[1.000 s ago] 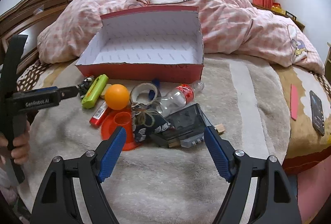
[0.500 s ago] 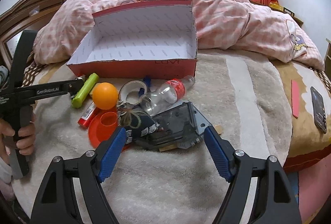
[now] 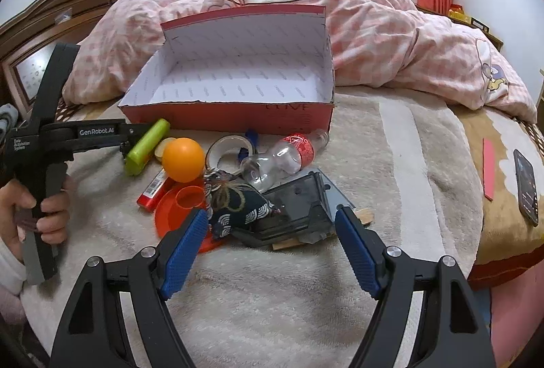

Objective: Organize objects
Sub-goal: 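Grasp the red-helmet robot figure with the left tool while the right tool grasps the patterned pouch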

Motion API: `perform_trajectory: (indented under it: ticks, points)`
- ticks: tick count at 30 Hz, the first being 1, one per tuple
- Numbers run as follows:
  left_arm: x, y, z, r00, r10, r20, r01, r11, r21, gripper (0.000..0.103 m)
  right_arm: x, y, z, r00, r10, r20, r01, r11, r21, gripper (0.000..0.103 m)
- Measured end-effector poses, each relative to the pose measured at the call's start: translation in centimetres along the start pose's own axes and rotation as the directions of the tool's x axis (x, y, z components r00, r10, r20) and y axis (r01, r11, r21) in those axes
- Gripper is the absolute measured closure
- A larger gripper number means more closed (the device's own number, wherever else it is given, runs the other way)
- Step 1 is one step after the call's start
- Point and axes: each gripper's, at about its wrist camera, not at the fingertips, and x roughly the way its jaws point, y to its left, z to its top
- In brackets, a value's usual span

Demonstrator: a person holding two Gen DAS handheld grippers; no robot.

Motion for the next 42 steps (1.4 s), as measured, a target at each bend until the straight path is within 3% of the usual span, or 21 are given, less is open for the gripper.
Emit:
perform_trajectory:
  ticks: [12, 16, 23, 27, 33, 37, 42]
  points:
    - [-3.0, 0.8, -2.2, 1.000, -0.016, -0.014, 0.016, 1.000, 0.020, 0.064, -1.2, 1.4, 0.3, 0.999, 0.019, 0.039, -0.018, 0.999, -0.048, 0.024]
    - [-4.1, -0.3, -4.1, 0.999, -0.027, -0.036, 0.030, 0.996, 0.085, 0.064, -1.2, 1.5, 0.4, 0.998, 0.055, 0.037, -0.054, 0.998, -0.040, 0.036]
    - [-4.3, -2.0, -5.9, 1.000, 0.027, -0.016, -0.023, 0.982, 0.186, 0.064, -1.3, 1.8, 0.4, 0.998, 0.041, 0.044, -0.039, 0.998, -0.050, 0.043]
    - [-3.7, -2.0, -6.2, 0.999, 0.036, -0.028, -0.030, 0.982, 0.188, 0.063, -2.0, 1.5, 0.5, 0.998, 0.033, 0.061, -0.030, 0.998, -0.046, 0.043]
    - [-3.7, -2.1, -6.7, 0.999, 0.031, -0.012, -0.028, 0.979, 0.201, 0.057, -2.0, 2.6, 1.0, 0.992, 0.106, 0.073, -0.102, 0.993, -0.063, 0.044]
    - [-3.7, -1.8, -6.5, 1.000, 0.010, -0.009, -0.008, 0.983, 0.183, 0.057, -0.2, 2.8, 1.0, 0.991, 0.128, 0.028, -0.127, 0.991, -0.043, 0.055]
    - [-3.7, -1.5, -6.4, 1.000, -0.024, -0.007, 0.025, 0.988, 0.153, 0.053, 1.1, 1.6, 0.7, 0.994, 0.113, 0.006, -0.113, 0.993, 0.028, 0.058]
